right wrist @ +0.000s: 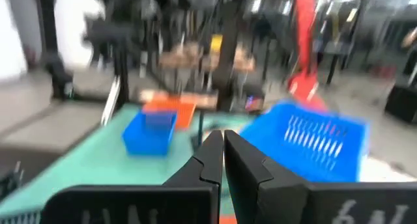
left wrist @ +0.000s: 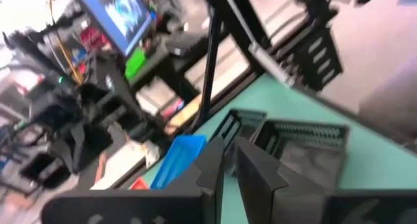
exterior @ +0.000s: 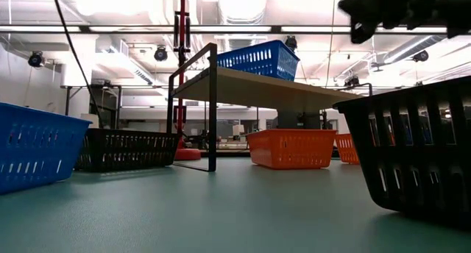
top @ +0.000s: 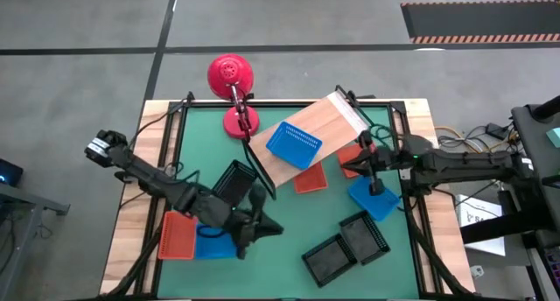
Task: Stack baskets on shelf by color
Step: Put the middle blue basket on the shelf
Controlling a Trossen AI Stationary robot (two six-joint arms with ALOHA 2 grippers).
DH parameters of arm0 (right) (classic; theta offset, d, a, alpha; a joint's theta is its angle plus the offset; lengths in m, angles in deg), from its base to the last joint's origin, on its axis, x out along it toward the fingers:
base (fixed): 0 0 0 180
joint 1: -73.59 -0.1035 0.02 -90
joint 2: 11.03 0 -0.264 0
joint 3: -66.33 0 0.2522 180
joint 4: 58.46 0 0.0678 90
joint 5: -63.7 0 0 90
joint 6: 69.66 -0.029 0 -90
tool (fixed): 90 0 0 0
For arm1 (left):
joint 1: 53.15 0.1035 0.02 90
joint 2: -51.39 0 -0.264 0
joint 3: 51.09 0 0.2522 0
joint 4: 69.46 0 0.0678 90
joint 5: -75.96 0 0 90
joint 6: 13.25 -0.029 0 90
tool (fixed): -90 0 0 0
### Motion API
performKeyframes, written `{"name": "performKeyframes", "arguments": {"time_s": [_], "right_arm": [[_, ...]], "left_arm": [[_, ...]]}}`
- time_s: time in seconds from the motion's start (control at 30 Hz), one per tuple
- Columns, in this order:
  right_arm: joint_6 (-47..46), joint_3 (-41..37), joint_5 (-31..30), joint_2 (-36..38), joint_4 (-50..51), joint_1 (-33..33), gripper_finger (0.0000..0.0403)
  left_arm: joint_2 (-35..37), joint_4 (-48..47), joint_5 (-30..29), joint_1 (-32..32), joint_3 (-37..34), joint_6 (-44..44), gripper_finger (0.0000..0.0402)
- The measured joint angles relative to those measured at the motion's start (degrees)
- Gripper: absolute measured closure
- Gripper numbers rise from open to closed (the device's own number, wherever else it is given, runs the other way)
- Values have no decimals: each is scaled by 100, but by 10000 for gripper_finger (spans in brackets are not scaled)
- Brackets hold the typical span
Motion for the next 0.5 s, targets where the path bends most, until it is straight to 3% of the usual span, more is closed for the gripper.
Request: {"name": "performKeyframes", "arguments": {"time_s": [0.23, 0.5], "right_arm": [[188, 1168, -599, -436, 1720, -604, 394], [-84, 2343, -1258, -997, 3173, -1174, 394]], "left_arm": [[715, 1671, -50, -128, -1557, -1, 380], [1988, 1820, -929, -20, -2687, -26, 380]]}}
